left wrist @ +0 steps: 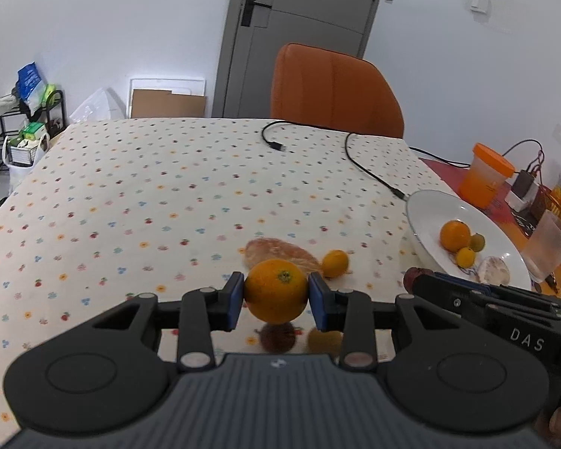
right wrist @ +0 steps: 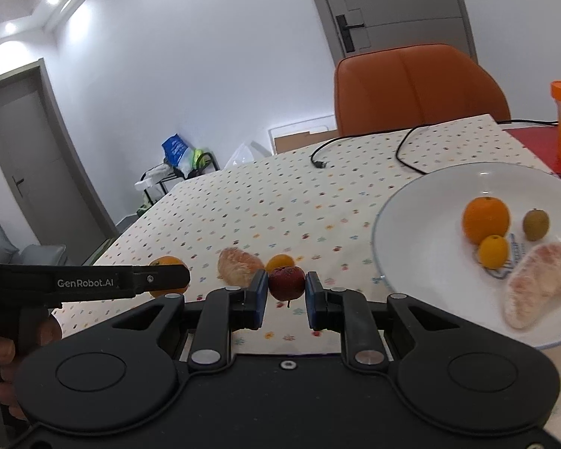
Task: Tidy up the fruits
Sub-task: 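Lift the red plum with the right tool while the left tool lifts the orange toward the plate, then lower the red plum onto the plate with the right tool while the left tool releases the orange there, then move both open tools back from the plate to the fruit pile, then grasp an olive-green fruit with the right tool while the left tool grasps a dark plum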
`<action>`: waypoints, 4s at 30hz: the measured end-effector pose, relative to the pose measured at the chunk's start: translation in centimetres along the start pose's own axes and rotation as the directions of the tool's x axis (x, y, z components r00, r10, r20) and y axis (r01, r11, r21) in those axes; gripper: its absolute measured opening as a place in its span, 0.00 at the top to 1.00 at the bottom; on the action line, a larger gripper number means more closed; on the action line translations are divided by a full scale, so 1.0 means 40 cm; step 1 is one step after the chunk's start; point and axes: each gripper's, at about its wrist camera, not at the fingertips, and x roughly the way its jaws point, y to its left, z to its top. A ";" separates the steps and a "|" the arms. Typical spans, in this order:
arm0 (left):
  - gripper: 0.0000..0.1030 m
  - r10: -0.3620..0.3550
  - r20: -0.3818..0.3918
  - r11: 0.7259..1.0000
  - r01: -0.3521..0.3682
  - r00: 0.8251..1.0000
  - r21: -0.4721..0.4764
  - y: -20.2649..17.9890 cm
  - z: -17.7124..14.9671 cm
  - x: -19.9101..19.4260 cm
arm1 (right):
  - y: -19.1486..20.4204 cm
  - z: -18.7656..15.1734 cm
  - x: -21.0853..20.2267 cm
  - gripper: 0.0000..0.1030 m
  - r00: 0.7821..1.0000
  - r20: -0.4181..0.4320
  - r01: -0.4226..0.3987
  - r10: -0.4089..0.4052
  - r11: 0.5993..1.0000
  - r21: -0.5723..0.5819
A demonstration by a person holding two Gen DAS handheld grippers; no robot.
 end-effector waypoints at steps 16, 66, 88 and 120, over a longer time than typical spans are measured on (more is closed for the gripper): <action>0.65 -0.068 -0.016 0.993 0.069 0.998 0.098 -0.163 0.022 0.048 | -0.110 -0.006 -0.093 0.81 0.996 0.065 0.060 -0.065 0.996 0.072; 0.15 -0.068 0.006 0.985 0.066 0.998 0.160 -0.252 0.061 0.075 | -0.213 -0.046 -0.192 0.27 0.978 0.115 0.161 -0.175 0.979 0.128; 0.05 0.005 0.056 0.998 -0.009 0.998 0.056 -0.090 0.026 -0.029 | -0.081 -0.044 -0.159 0.00 0.989 0.122 0.077 -0.079 0.997 0.021; 0.61 -0.027 -0.035 0.997 0.025 0.999 -0.072 0.054 -0.082 0.019 | 0.031 -0.068 -0.059 0.23 0.999 -0.020 -0.035 0.034 0.996 -0.079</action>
